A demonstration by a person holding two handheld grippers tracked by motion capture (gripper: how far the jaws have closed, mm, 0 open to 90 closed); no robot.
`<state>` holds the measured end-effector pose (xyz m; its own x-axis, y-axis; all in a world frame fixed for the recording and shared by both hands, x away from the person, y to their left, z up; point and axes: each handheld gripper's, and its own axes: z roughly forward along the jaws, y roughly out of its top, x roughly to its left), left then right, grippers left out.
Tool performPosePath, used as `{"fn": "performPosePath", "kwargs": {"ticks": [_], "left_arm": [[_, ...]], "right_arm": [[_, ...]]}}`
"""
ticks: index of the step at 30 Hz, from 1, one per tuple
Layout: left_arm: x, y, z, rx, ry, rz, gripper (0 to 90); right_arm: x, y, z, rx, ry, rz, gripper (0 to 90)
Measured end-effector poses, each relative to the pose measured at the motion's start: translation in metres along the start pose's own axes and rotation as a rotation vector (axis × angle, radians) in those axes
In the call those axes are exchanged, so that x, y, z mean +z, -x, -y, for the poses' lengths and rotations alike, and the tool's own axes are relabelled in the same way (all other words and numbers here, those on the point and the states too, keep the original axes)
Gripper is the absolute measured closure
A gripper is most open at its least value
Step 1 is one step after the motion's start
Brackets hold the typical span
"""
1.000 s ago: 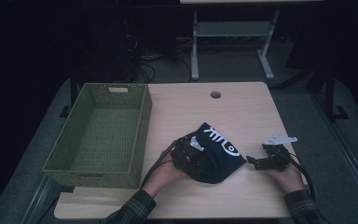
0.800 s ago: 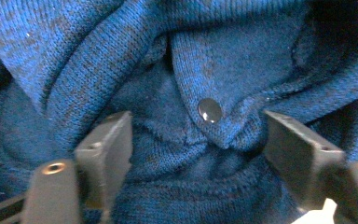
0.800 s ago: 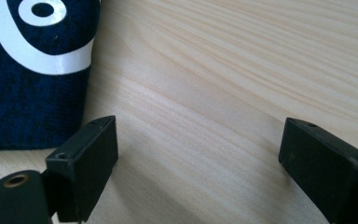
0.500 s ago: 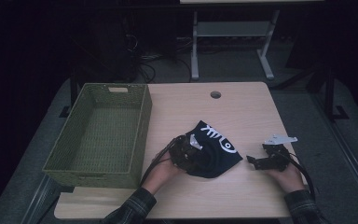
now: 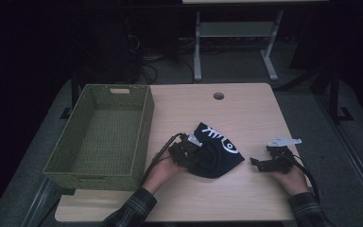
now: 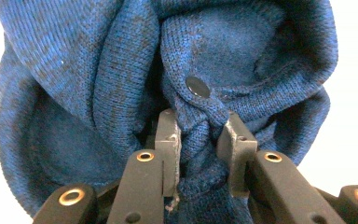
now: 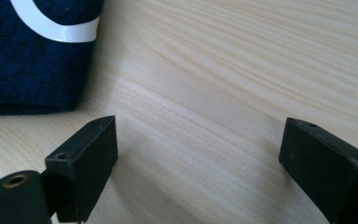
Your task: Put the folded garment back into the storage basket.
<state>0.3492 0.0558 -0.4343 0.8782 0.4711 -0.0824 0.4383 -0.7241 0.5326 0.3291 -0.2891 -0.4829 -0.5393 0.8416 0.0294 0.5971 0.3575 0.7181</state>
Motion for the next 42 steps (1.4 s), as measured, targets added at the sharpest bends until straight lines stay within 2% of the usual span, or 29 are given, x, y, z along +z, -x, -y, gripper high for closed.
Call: {"fn": "performPosePath", "kwargs": {"ticks": [5,13,19,20,23,24,26,29,30,37,42], "left_arm": [[-0.008,0.0,-0.006,-0.02,0.033,0.019,71.7],[-0.019,0.0,-0.014,-0.025,0.049,0.028,71.9],[-0.034,-0.003,-0.022,-0.042,0.079,0.043,71.9],[-0.039,-0.005,-0.025,-0.056,0.097,0.05,71.9],[-0.047,-0.008,-0.028,-0.054,0.103,0.051,71.9],[-0.049,-0.008,-0.029,-0.068,0.114,0.054,71.9],[-0.055,-0.01,-0.031,-0.053,0.109,0.053,71.9],[-0.059,-0.011,-0.033,-0.053,0.116,0.055,71.9],[-0.064,-0.011,-0.036,-0.065,0.127,0.06,71.9],[-0.078,-0.014,-0.042,-0.045,0.139,0.053,71.8],[-0.09,-0.017,-0.046,-0.053,0.157,0.046,71.8]], "right_arm": [[0.0,0.0,0.0,0.0,0.0,0.0,11.0],[0.0,0.0,0.0,0.003,-0.001,0.002,10.6],[0.0,0.0,0.0,0.009,-0.001,0.002,10.4],[0.0,0.0,0.0,0.008,-0.001,0.002,10.4],[0.0,0.0,0.0,0.011,-0.004,0.003,10.3],[0.0,0.0,0.0,0.009,-0.003,0.003,10.3],[0.0,0.0,0.0,0.008,-0.003,0.003,10.2],[0.0,0.0,0.0,0.011,-0.004,0.003,10.2],[0.0,0.0,0.0,0.011,-0.004,0.003,10.2],[0.0,0.0,0.0,0.012,-0.004,0.003,10.2],[0.0,0.0,0.0,0.012,-0.004,0.003,10.1]]}}
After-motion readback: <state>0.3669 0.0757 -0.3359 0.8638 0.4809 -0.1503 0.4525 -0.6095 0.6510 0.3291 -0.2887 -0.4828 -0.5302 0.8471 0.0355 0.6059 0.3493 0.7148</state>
